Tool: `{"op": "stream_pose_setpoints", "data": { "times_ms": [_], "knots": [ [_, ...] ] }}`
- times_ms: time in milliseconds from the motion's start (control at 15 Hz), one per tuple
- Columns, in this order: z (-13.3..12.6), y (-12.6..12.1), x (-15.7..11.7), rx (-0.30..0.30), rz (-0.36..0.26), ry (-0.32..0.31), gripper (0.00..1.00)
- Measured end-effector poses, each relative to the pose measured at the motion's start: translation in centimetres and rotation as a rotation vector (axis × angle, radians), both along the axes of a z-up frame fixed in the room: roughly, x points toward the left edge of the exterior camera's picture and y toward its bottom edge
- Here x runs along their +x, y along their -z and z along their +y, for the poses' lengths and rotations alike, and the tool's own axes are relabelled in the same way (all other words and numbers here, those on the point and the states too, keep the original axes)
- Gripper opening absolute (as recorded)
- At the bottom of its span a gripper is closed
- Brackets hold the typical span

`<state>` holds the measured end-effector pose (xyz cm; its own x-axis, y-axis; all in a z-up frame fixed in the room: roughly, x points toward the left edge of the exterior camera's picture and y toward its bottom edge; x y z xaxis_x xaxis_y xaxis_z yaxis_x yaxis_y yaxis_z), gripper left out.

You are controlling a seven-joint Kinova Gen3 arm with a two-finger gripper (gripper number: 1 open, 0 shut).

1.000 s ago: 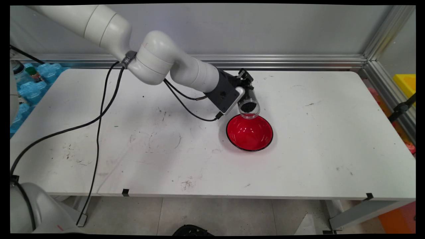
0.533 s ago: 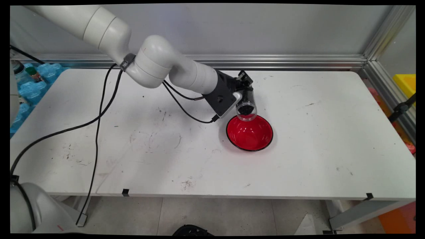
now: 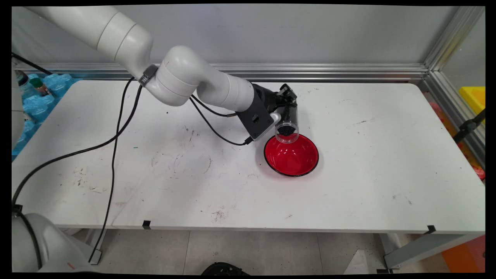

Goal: Pour the black seasoning powder in the red bowl

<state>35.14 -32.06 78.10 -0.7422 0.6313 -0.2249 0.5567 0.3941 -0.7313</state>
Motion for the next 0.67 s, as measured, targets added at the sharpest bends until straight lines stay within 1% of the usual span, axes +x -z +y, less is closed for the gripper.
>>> {"op": "stream_pose_setpoints", "data": {
  "times_ms": [667],
  "knots": [
    [-0.41,0.39,-0.43,-0.067,-0.026,0.058,0.00]
  ]
}}
